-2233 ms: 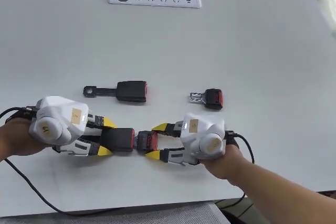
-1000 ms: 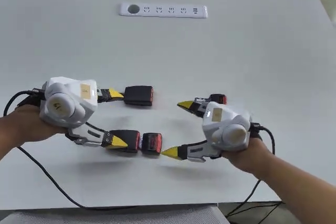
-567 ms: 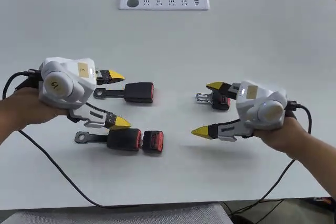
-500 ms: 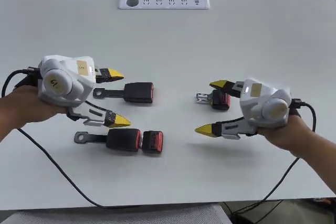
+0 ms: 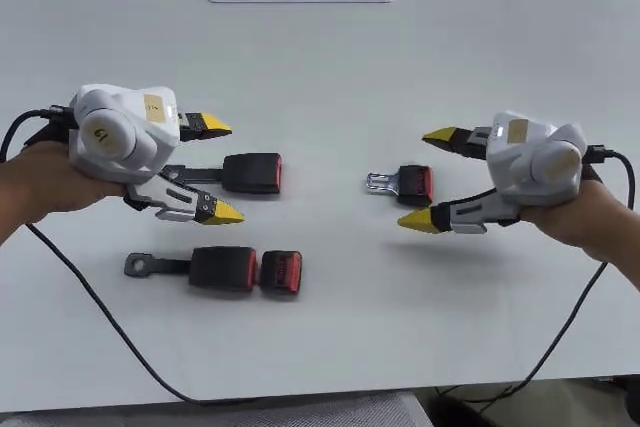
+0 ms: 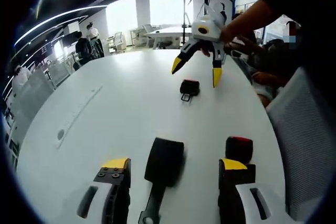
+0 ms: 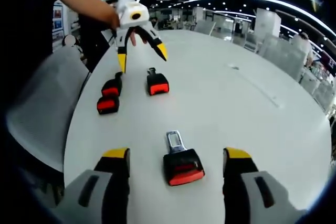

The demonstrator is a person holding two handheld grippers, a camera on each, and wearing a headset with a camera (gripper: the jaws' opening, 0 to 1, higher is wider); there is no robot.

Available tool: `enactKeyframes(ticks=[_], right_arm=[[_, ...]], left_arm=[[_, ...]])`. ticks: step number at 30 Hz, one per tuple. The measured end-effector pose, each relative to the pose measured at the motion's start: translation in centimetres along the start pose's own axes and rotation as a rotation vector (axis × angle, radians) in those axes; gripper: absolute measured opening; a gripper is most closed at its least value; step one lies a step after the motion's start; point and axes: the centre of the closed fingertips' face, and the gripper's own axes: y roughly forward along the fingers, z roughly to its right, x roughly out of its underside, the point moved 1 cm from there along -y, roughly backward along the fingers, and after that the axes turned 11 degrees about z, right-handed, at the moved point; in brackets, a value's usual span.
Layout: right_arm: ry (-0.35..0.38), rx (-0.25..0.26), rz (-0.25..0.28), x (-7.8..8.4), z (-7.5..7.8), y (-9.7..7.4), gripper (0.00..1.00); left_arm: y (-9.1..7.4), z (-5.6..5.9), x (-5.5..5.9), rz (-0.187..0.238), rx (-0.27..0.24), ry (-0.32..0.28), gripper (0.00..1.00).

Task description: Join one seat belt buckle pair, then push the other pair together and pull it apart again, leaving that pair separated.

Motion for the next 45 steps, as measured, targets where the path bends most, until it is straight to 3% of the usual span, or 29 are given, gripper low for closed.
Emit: enactKeyframes(ticks=[9,12,20,22,24,28,33,35,37,45], right_arm=[[0.032,-0.054,-0.045,1.3,-0.2,0.3,0.69],[0.053,-0.058,-0.049,1.7,0.2,0.4,0.66],[0.055,-0.097,-0.089,2.9,0.3,0.5,0.59],[0.048,-0.107,-0.102,3.2,0.2,0.5,0.57],[0.038,-0.115,-0.104,3.2,0.2,0.6,0.57],[0.034,-0.118,-0.104,3.2,0.2,0.5,0.54],[-0.001,-0.133,-0.104,3.3,0.0,0.5,0.44],[-0.022,-0.123,-0.108,3.4,0.4,0.4,0.35],[-0.021,-0.13,-0.102,3.5,0.4,0.3,0.36],[-0.033,-0.151,-0.055,3.8,0.4,-0.1,0.35]], left_arm=[[1.3,-1.1,1.7,-0.014,0.02,-0.015,0.69],[2.0,-1.5,2.8,-0.037,0.028,-0.013,0.67],[3.1,-1.7,3.8,-0.047,0.065,-0.03,0.62],[3.0,-1.5,4.4,-0.07,0.075,-0.034,0.55],[3.0,-1.7,4.0,-0.045,0.079,-0.025,0.53],[2.9,-2.1,3.9,-0.038,0.078,-0.014,0.5],[3.0,-2.4,3.8,-0.045,0.076,0.02,0.45],[3.0,-2.2,3.7,-0.049,0.089,0.024,0.41],[3.0,-2.0,3.3,-0.038,0.103,0.043,0.36],[2.6,-1.6,3.0,-0.067,0.137,0.07,0.35]])
